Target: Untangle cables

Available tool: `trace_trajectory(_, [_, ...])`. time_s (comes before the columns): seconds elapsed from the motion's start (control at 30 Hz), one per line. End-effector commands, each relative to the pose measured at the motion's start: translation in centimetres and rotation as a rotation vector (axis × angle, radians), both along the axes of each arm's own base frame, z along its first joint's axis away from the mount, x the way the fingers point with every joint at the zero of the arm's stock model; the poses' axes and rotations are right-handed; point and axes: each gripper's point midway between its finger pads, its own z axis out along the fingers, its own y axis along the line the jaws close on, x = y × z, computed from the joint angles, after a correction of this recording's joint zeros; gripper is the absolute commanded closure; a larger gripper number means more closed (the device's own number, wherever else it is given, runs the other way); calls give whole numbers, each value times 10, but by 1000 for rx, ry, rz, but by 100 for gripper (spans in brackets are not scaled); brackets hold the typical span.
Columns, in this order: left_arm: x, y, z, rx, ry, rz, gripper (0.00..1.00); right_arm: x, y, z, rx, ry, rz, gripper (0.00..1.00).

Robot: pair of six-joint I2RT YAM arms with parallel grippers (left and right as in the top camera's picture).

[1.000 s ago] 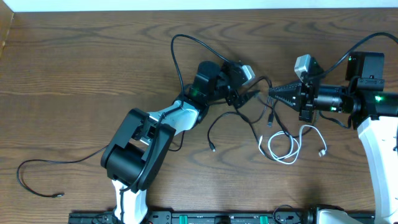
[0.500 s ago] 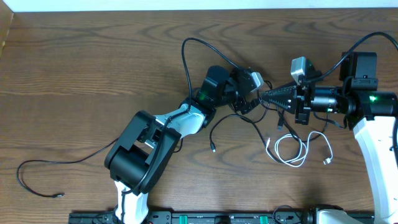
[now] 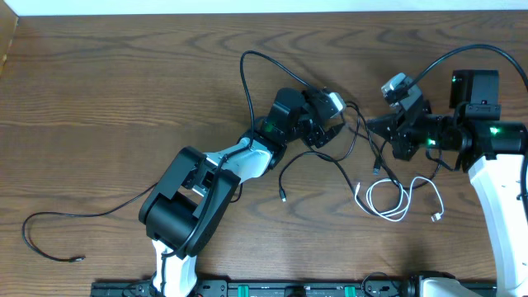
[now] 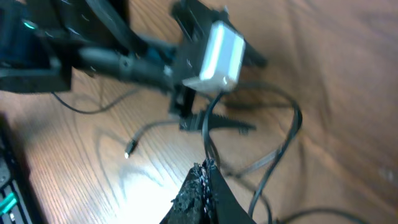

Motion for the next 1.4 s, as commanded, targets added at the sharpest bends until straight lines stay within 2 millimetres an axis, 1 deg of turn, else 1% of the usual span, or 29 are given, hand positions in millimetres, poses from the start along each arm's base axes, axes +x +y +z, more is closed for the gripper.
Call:
trace_trajectory(0.0, [4,4,-10,23,1,26,20,-8,-3,-8,-87,10,7,98])
trace_trajectory(0.03, [5,4,-9,23,1,26,20,-11,-2,-10,-102,17,15,95])
trace_trajectory(0.07, [5,4,-9,22,0,26,20,-11,-2,-13,-119,25,17,89])
trace_trajectory(0.1, [5,4,-9,21,-1,26,20,-11,-2,-17,-146,27,15,67])
trace_trajectory(0.13, [5,4,-9,21,-1,26,20,-10,-3,-19,-166,27,13,57])
trace_trajectory(0.17, [5,4,-9,22,-1,26,20,-7,-5,-24,-205,26,7,53])
trace_trajectory(0.2, [5,4,-9,22,0,26,20,-6,-6,-26,-220,24,3,53])
trace_trajectory(0.27, [5,4,-9,22,0,26,20,2,-8,-34,-265,20,-4,44])
trace_trajectory(0.3, [5,4,-9,22,0,26,20,5,-9,-37,-278,21,-8,42])
trace_trajectory(0.33, [5,4,-9,22,0,26,20,10,-11,-43,-299,23,-15,42])
trace_trajectory(0.43, [4,5,-11,27,7,27,21,23,-19,-61,-352,46,-42,42])
trace_trajectory(0.47, [4,7,-14,35,18,30,21,29,-23,-71,-373,63,-56,42])
trace_trajectory(0.6, [5,18,-24,62,59,48,22,39,-24,-96,-389,108,-52,43])
trace_trajectory(0.7, [10,28,-29,76,80,68,25,45,-23,-115,-393,140,-47,45])
trace_trajectory(0.77, [12,33,-31,81,90,78,25,46,-23,-122,-395,155,-44,53])
trace_trajectory(0.83, [14,36,-32,83,94,85,25,47,-23,-127,-394,170,-46,67])
trace_trajectory(0.87, [14,37,-33,85,97,88,25,47,-23,-128,-393,175,-50,75])
trace_trajectory(0.93, [14,38,-33,85,97,89,26,47,-23,-128,-394,175,-50,99])
trace_trajectory(1.03, [14,38,-33,85,97,89,26,47,-23,-125,-384,175,-70,99])
trace_trajectory(1.13, [14,38,-33,85,98,89,26,49,-23,-108,-373,133,-89,99])
trace_trajectory(1.17, [14,38,-33,85,98,89,26,51,-23,-90,-363,86,-104,99])
trace_trajectory(1.2, [14,38,-33,86,100,89,26,52,-23,-81,-359,59,-110,99])
trace_trajectory(1.23, [14,38,-34,89,104,89,26,54,-25,-62,-361,2,-127,99])
trace_trajectory(1.3, [12,40,-38,98,118,89,27,55,-33,-29,-380,-102,-180,99])
trace_trajectory(1.37, [10,41,-40,106,129,89,28,51,-42,2,-403,-199,-231,99])
